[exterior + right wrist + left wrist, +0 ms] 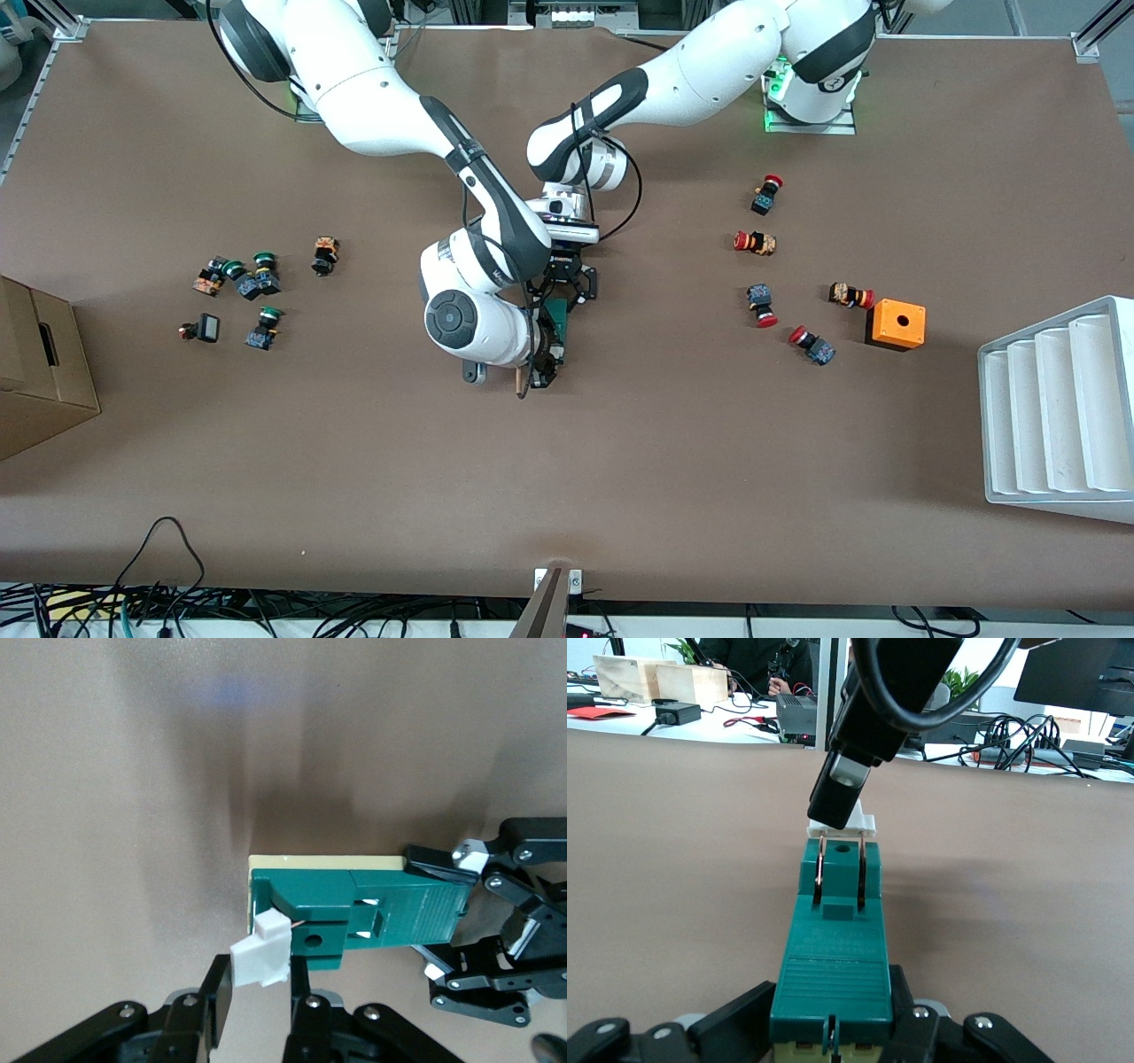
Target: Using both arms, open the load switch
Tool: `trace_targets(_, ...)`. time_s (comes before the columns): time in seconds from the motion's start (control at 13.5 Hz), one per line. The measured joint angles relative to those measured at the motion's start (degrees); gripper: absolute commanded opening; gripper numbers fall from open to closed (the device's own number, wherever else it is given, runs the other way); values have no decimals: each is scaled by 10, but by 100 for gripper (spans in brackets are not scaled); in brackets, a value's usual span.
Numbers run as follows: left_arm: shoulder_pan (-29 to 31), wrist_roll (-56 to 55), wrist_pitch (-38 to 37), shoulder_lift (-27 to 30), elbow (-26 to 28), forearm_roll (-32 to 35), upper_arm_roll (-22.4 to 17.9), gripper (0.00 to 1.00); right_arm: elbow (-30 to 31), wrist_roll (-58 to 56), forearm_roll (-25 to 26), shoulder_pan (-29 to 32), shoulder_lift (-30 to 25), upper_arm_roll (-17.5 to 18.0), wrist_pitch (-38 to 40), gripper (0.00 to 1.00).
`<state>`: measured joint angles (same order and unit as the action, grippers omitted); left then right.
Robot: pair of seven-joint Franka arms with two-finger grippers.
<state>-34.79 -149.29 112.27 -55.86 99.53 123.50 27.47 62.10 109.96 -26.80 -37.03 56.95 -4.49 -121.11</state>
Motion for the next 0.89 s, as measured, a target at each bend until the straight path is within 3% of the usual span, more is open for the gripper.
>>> trace_targets(0.89,0,0,0,0,0,0,0,49,68,0,13,-8,-51,10,0,32)
